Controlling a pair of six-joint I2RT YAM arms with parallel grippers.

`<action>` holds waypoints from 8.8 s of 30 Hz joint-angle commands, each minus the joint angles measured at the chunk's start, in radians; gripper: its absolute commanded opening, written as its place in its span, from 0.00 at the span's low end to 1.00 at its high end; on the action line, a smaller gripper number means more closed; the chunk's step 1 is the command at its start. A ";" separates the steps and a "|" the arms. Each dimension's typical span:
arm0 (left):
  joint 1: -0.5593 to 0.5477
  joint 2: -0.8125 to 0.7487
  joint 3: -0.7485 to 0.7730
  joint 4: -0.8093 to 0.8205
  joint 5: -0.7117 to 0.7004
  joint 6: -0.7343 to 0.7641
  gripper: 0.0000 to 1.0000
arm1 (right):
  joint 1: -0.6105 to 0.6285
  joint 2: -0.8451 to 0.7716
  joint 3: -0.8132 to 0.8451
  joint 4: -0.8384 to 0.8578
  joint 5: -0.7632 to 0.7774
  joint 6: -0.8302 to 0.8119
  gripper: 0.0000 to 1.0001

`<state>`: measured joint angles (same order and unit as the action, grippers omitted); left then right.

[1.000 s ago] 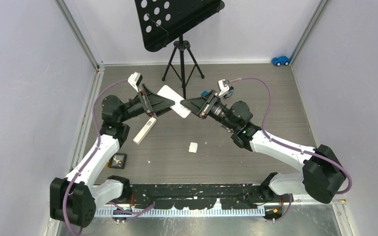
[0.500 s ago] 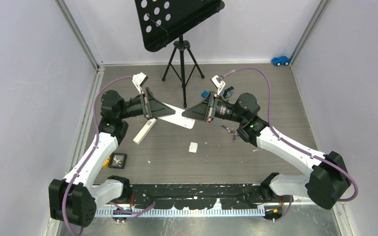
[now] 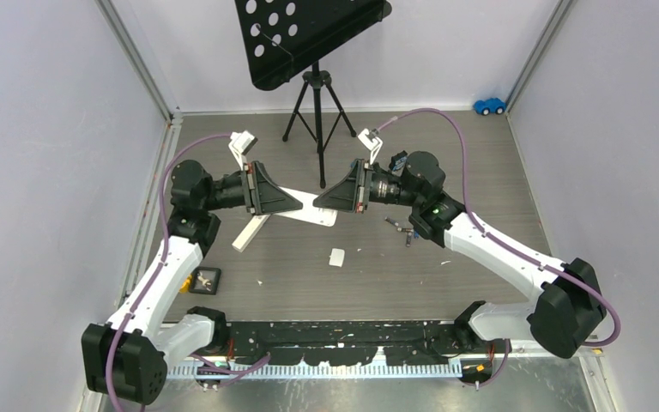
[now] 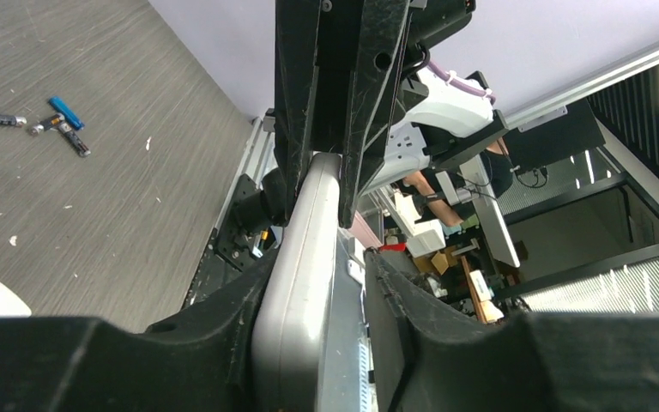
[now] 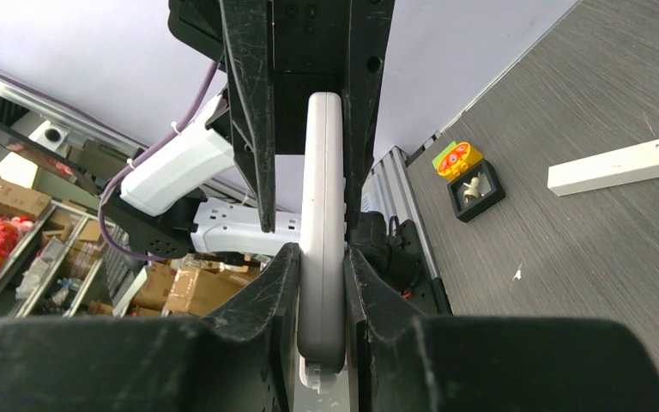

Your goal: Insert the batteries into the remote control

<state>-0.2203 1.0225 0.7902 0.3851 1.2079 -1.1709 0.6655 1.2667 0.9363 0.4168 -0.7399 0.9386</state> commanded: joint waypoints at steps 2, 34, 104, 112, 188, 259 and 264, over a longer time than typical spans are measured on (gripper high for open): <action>-0.007 -0.029 0.038 0.006 0.054 0.027 0.34 | -0.004 0.026 0.069 -0.055 -0.014 -0.084 0.01; -0.008 -0.108 -0.055 -0.326 -0.618 0.392 0.00 | -0.072 0.044 0.016 -0.860 1.018 -0.516 0.61; -0.043 -0.013 -0.143 0.109 -0.421 0.076 0.00 | 0.141 -0.214 0.062 -0.468 1.004 -0.342 0.05; -0.062 0.056 -0.197 0.352 -0.403 -0.185 0.00 | 0.175 -0.088 0.275 -0.459 0.923 -0.409 0.06; -0.073 0.172 -0.300 0.848 -0.541 -0.297 0.00 | 0.321 -0.221 0.097 -0.446 1.251 0.146 0.86; -0.073 0.170 -0.341 1.003 -0.533 -0.352 0.00 | 0.309 -0.106 -0.106 0.206 1.123 0.254 0.72; -0.073 0.184 -0.339 1.026 -0.548 -0.377 0.00 | 0.307 -0.141 -0.118 0.159 1.141 0.227 0.53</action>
<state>-0.2905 1.2015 0.4469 1.3277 0.6804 -1.5391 0.9749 1.1820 0.8242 0.5404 0.3721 1.1976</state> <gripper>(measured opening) 0.220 0.592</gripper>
